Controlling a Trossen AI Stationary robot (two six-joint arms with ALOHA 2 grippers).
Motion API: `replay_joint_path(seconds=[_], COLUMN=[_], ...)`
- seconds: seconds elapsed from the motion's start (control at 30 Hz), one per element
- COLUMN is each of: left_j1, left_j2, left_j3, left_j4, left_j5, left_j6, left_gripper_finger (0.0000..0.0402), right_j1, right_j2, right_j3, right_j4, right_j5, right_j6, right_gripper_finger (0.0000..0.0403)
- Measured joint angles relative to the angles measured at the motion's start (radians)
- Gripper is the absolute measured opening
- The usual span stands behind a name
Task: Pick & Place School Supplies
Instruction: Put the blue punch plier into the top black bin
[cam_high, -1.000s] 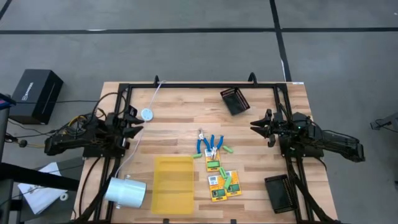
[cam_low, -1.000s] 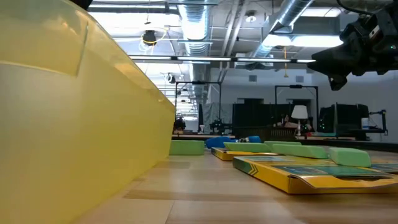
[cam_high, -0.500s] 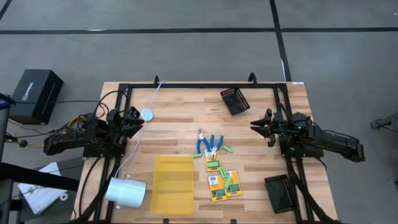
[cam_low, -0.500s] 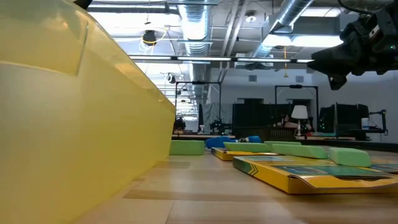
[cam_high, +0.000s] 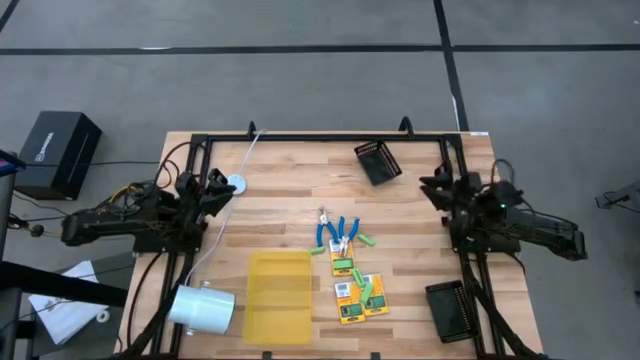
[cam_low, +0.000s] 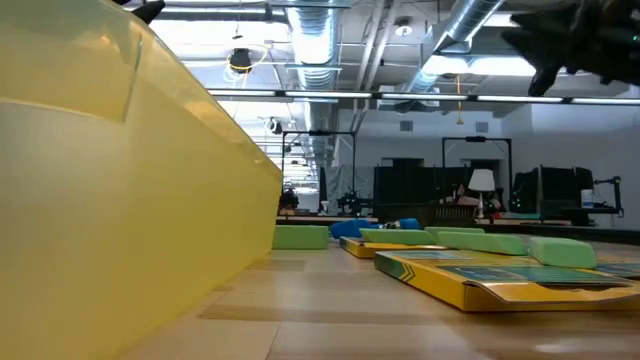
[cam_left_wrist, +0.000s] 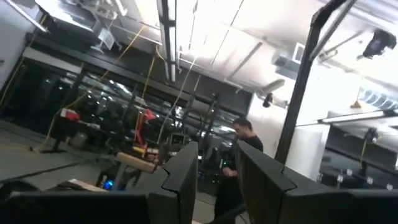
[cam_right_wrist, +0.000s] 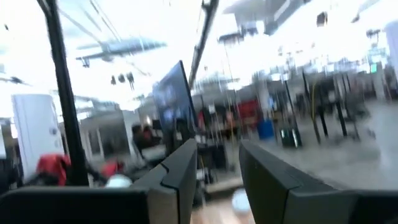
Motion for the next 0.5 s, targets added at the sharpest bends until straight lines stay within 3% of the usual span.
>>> replay_joint_path(seconds=[0.23,0.5], left_j1=[0.000,0.000], left_j2=[0.074,0.179], left_j3=[0.000,0.000], left_j4=[0.027,0.058], left_j5=[-0.128,-0.213], left_j6=[-0.107,-0.192], left_gripper_finger=[0.0103,0.0103], right_j1=[0.000,0.000], right_j2=[0.000,0.000], right_j3=[0.001,0.001], right_j4=[0.226,0.333], right_j5=[0.001,0.014], right_j6=[0.053,0.194], right_gripper_finger=[0.0113,0.0113])
